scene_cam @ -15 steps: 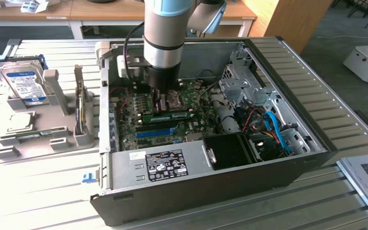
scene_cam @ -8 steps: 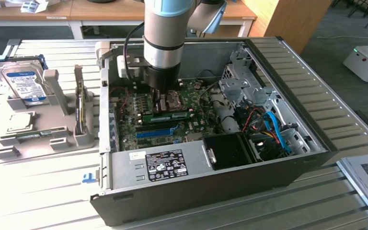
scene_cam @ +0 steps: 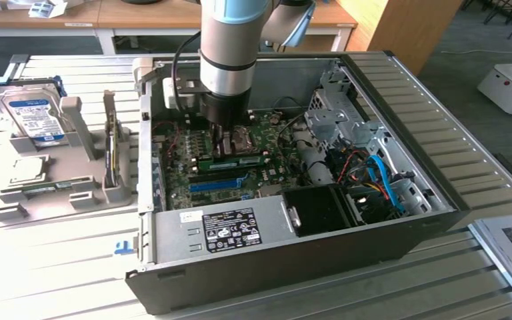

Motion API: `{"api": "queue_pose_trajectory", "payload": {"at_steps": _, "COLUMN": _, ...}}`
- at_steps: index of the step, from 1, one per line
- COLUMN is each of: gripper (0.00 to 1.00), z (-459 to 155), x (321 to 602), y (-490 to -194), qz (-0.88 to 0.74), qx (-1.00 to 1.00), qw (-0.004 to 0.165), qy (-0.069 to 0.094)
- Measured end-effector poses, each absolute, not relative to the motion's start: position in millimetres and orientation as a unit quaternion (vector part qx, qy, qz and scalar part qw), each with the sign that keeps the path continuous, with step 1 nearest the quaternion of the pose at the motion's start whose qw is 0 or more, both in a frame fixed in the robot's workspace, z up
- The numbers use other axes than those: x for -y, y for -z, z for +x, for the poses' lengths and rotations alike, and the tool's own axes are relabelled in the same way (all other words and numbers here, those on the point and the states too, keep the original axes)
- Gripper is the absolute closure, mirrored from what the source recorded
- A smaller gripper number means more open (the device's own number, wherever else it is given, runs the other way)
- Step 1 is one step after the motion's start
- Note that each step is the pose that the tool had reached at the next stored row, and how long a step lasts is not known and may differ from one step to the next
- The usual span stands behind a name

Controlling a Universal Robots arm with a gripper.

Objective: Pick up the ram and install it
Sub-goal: 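Press down the ram until it locks into place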

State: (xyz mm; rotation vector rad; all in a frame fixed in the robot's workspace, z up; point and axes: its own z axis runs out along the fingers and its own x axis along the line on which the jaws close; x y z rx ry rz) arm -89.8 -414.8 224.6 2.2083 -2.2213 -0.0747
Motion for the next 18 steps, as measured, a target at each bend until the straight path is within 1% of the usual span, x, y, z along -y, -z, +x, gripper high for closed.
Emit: {"api": "queue_pose_trajectory", "payload": {"at_steps": 18, "gripper": 0.90, "z": -89.8, "x": 415.1, "y": -223.8, "qz": 0.705, "qx": 0.709, "qw": 0.004, "qy": 0.024}}
